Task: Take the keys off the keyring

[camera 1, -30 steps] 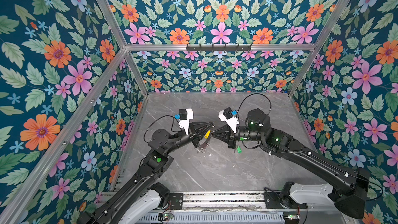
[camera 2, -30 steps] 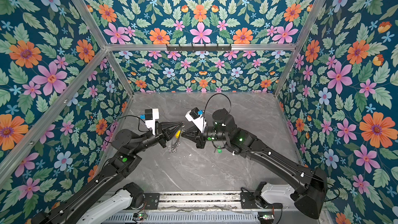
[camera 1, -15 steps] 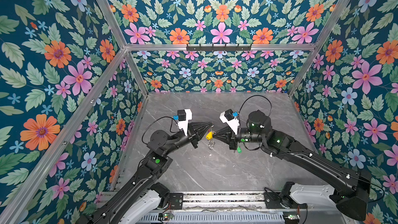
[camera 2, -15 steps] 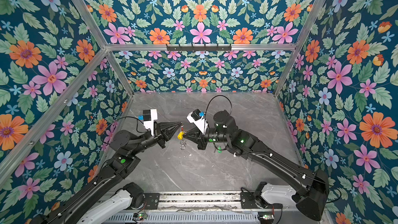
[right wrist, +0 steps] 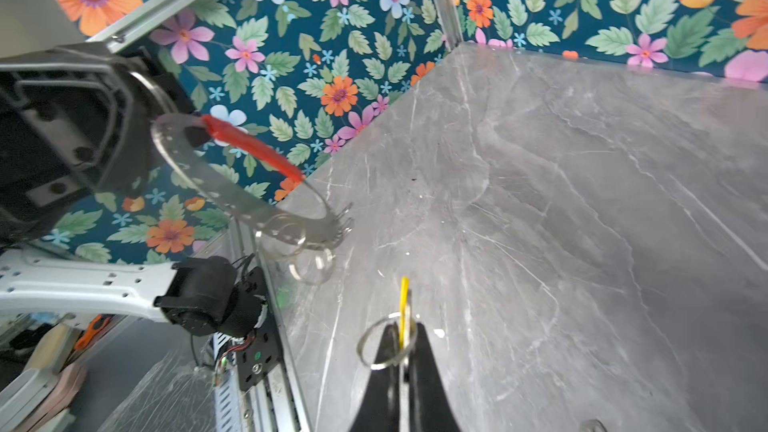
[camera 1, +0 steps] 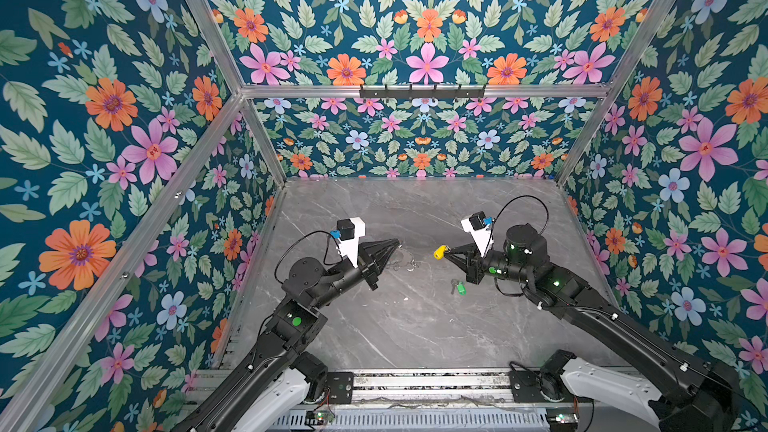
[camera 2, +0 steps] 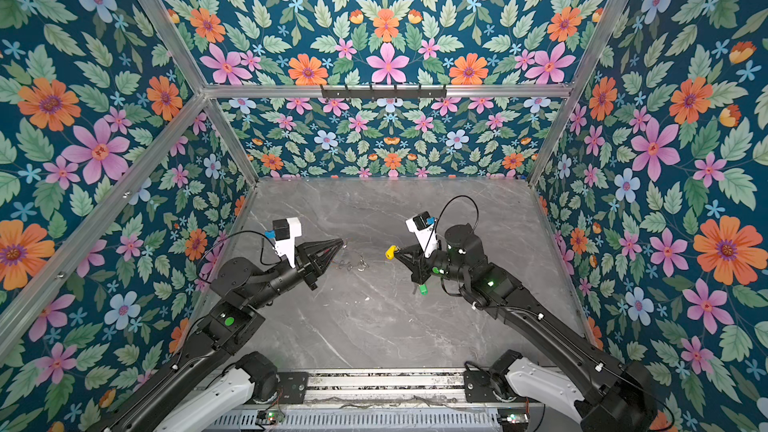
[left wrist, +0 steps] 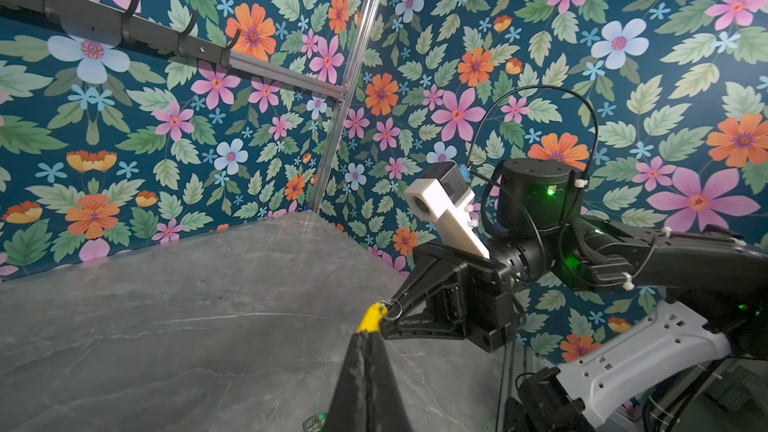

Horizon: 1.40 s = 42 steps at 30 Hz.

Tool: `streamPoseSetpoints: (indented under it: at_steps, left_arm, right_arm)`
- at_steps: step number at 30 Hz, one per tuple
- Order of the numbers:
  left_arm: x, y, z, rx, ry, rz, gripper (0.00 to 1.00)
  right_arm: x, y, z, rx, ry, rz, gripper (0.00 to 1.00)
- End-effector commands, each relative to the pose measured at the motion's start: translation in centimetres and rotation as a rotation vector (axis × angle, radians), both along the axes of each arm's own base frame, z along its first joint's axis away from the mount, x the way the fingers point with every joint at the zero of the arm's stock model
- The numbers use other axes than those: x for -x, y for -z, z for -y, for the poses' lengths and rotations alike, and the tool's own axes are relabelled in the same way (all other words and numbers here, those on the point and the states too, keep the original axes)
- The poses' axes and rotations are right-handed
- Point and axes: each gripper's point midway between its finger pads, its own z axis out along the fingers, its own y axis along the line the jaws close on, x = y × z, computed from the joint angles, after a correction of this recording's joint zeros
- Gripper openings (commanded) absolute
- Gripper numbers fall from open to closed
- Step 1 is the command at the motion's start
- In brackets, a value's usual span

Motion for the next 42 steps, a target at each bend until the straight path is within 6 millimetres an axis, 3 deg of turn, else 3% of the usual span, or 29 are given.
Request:
streamPoseSetpoints:
  at_steps: [1, 7, 13, 25, 27, 36, 40, 42]
  left_arm:
    - [-0.3, -0.1, -0.4, 0.013, -0.030, 0.004, 0.00]
    - [-0.2, -0.1, -0.5, 0.021, -0.033, 0.008, 0.00]
    - [-0.2, 0.0, -0.4, 0.022, -0.025, 0.006, 0.00]
    - [-0.3, 0.2, -0.3, 0.023, -0.022, 0.000, 0.00]
    - [-0.3, 0.3, -0.3, 0.022, -0.024, -0.001, 0.00]
    - [-0.3, 0.1, -0.3, 0.023, -0.024, -0.002, 0.00]
    - [-0.4, 0.2, -0.4, 0.022, -0.027, -0.004, 0.00]
    - [-0.4, 0.2, -0.3, 0.021, -0.027, -0.005, 0.00]
  right_arm:
    - [-1.4, 3.0, 0.5, 0.024, 0.071, -0.098, 0.00]
    - [-1.4, 11.7, -0.6, 0.113, 0.031, -0.358, 0.00]
    - [-0.5, 17.6, -2.1, 0.168, -0.047, -0.550, 0.00]
    - [-0.3, 24.3, -2.0, 0.330, -0.004, -0.716, 0.00]
    - [-0.3, 24.7, -1.9, 0.360, 0.009, -0.715, 0.03]
    - [-0.9, 24.0, -1.4, 0.381, 0.061, -0.683, 0.36]
    - [-1.1, 22.9, -1.2, 0.372, 0.083, -0.654, 0.42]
    - [-1.5, 20.6, -1.2, 0.344, 0.095, -0.609, 0.44]
